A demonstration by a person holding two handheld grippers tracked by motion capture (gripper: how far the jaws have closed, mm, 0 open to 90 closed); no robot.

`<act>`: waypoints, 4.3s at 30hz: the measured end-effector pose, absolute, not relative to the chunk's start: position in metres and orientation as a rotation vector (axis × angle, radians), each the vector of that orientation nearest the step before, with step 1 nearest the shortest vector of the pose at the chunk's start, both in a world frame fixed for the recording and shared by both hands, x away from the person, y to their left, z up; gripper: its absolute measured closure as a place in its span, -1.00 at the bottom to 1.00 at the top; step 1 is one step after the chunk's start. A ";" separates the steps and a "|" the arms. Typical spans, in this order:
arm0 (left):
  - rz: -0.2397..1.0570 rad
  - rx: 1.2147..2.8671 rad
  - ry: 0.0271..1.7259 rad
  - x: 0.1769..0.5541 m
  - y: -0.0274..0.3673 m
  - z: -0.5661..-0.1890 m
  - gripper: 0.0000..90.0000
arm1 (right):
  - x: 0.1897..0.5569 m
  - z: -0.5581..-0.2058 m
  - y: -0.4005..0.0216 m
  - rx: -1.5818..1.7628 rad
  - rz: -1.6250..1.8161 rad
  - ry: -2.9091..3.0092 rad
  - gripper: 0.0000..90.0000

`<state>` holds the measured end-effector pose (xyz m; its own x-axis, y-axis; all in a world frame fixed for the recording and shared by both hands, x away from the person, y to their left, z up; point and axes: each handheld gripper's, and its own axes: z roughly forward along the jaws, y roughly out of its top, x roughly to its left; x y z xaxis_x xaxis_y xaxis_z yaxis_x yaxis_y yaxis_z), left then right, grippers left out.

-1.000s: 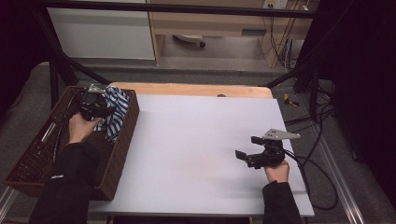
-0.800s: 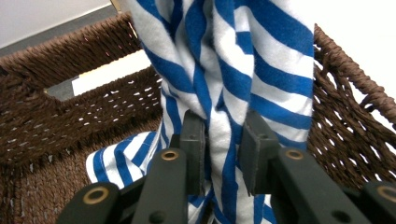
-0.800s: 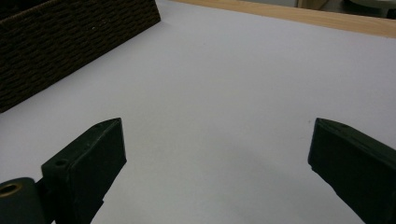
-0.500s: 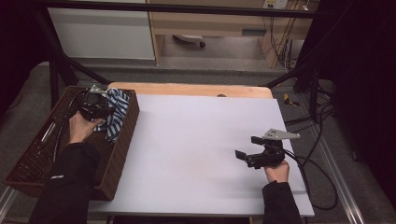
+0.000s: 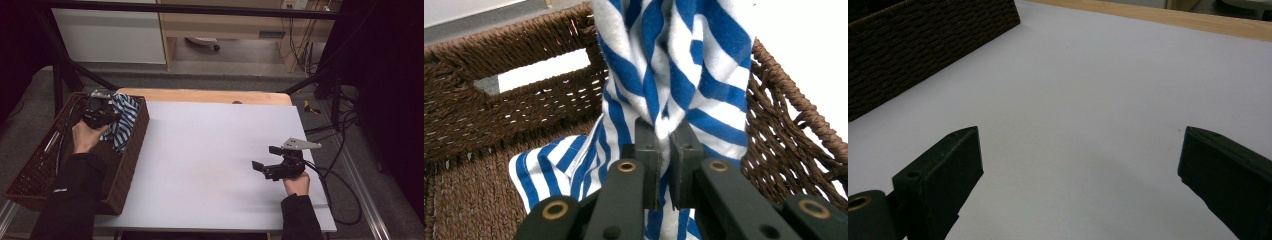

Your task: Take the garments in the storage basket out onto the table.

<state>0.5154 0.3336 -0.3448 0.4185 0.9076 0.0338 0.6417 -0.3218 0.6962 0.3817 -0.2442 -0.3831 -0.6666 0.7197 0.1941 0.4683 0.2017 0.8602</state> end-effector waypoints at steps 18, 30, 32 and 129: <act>0.576 2.022 1.303 0.505 0.337 -0.329 0.90 | 0.381 -0.383 -0.244 1.131 1.453 2.225 -0.90; 0.582 1.985 1.289 0.493 0.346 -0.314 0.90 | 0.381 -0.382 -0.244 1.126 1.453 2.228 -0.90; 0.580 1.986 1.288 0.491 0.348 -0.312 0.90 | 0.381 -0.382 -0.244 1.127 1.452 2.227 -0.90; 0.542 2.044 1.107 0.411 0.362 -0.227 0.89 | 0.381 -0.383 -0.241 1.122 1.435 2.241 -0.90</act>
